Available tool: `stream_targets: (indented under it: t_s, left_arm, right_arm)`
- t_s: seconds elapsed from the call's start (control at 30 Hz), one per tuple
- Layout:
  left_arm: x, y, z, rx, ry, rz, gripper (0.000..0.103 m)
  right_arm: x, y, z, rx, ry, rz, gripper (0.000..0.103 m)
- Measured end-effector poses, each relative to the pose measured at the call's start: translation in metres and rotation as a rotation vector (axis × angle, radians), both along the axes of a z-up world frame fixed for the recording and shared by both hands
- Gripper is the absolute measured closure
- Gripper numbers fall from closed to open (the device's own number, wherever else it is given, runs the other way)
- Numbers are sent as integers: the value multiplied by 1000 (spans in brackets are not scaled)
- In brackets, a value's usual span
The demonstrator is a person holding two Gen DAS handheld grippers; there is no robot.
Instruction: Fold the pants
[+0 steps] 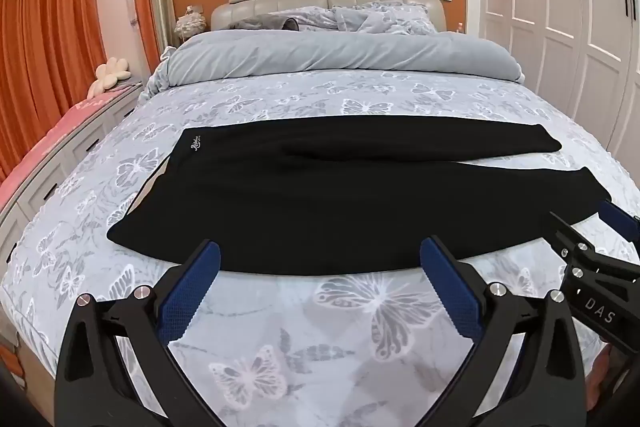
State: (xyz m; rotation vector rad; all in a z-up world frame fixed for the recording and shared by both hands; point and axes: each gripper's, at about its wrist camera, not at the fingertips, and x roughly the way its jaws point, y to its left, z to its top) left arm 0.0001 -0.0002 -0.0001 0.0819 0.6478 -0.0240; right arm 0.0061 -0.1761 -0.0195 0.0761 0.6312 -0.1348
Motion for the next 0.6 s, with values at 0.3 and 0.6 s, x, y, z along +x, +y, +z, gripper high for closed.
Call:
stream_targets:
  t_s: [0.3, 0.6]
  left_arm:
    - [0, 2, -1, -5, 4, 0, 5]
    - [3, 4, -4, -11, 14, 10, 5]
  right_arm:
    - [1, -1, 0, 0, 9, 0, 11]
    - [0, 0, -1, 0, 7, 0, 11]
